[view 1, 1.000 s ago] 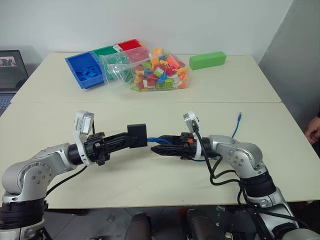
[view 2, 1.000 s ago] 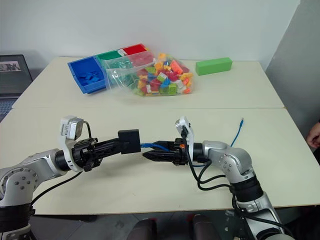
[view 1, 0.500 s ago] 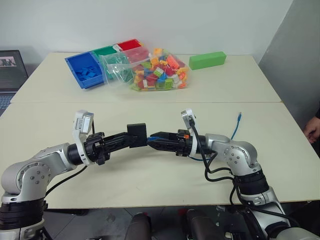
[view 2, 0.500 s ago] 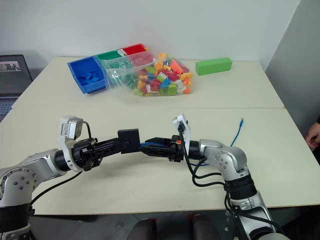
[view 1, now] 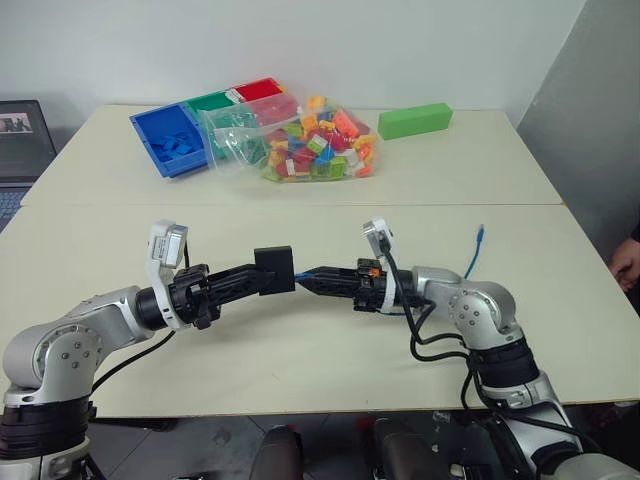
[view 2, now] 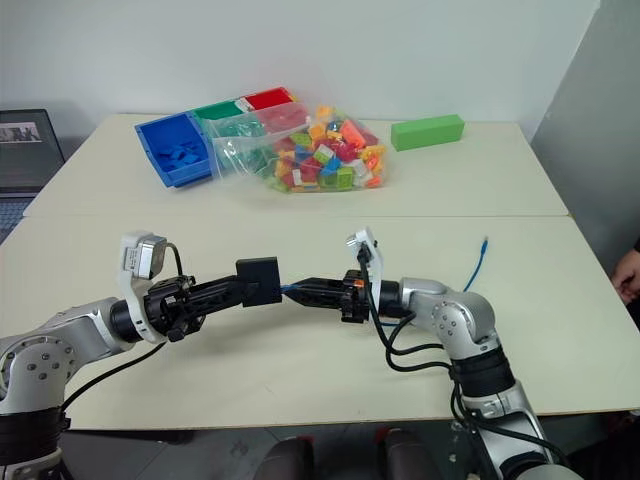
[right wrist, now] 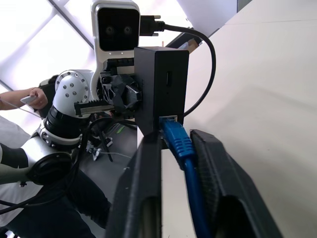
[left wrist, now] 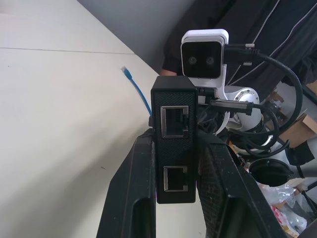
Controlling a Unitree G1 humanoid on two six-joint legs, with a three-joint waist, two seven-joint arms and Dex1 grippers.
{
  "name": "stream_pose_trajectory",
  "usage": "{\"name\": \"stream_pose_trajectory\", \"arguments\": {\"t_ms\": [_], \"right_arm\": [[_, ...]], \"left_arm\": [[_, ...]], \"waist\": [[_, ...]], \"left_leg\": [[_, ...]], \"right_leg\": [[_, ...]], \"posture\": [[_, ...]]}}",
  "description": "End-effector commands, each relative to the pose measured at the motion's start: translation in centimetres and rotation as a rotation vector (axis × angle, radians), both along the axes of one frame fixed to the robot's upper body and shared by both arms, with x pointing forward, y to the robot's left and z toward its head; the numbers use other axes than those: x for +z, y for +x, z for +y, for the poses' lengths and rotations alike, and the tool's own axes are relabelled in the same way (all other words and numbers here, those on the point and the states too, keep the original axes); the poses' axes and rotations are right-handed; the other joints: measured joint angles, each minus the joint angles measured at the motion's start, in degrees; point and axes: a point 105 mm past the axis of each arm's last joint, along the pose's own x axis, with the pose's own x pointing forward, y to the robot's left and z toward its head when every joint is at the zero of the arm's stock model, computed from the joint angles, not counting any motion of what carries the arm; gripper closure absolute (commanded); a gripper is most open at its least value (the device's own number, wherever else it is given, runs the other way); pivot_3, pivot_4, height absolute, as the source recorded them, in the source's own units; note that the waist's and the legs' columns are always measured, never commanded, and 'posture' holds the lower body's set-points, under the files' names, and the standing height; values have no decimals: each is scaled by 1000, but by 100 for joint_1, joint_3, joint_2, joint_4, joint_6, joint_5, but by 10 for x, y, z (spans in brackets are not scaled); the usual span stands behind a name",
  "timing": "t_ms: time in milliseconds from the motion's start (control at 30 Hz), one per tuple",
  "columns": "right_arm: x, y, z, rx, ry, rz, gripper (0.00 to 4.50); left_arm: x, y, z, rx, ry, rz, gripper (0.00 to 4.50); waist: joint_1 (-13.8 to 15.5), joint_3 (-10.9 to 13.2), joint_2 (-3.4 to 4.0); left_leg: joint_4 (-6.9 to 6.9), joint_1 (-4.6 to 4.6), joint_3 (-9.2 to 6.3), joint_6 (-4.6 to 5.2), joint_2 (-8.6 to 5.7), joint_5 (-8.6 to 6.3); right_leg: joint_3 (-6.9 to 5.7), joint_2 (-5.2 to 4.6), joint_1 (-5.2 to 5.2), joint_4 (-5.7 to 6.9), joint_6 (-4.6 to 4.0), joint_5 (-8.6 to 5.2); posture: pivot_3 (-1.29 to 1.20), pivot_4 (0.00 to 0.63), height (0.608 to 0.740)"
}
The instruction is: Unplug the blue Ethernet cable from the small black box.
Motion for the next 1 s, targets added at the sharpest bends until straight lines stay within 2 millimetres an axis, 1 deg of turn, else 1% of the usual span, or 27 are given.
{"name": "stream_pose_trajectory", "arguments": {"t_ms": [33,367,467,533,567,667,767,1000], "right_arm": [[13,-3,3,31,26,-52,4473],[13,-5,2,57,14,-58,4472],[16,-9,-1,76,21,-54,4472],[16,-11,-3,88,16,-55,3772],[16,-12,-4,93,14,-55,3672],[16,-16,-9,115,11,-50,2876],[16,-18,-10,121,6,-49,2228],[15,-13,-6,74,24,-31,2218]], "left_arm": [[11,-3,-3,-20,-19,-55,3744],[10,-3,-4,-29,-20,-54,3744],[11,-3,-4,-32,-24,-55,3744],[11,-3,-5,-36,-26,-56,3744],[11,-3,-6,-37,-26,-57,3744],[8,-6,-9,-60,-15,-54,3744],[7,-5,-10,-65,-15,-59,3744],[7,-4,-14,-86,-35,-65,3744]], "waist": [[-2,0,0],[-3,0,0],[-3,0,0],[-3,0,0],[-3,0,0],[-3,1,1],[-4,1,1],[-18,1,1]], "left_leg": [[0,0,0,0,0,0],[-1,0,0,0,0,0],[-1,0,1,0,0,0],[-1,0,0,0,0,0],[-1,0,0,0,0,0],[-1,0,1,0,0,0],[-1,0,1,0,0,0],[-2,0,1,0,0,0]], "right_leg": [[0,0,0,0,0,0],[1,0,0,0,0,0],[1,0,0,-1,0,0],[1,0,0,-1,0,0],[1,0,0,-1,0,0],[1,0,0,-2,1,0],[1,0,0,-2,1,0],[2,1,-1,-2,1,0]], "posture": [[0,150,740],[0,150,740],[0,150,740],[0,150,740],[0,150,740],[0,150,740],[0,150,740],[0,150,740]]}}
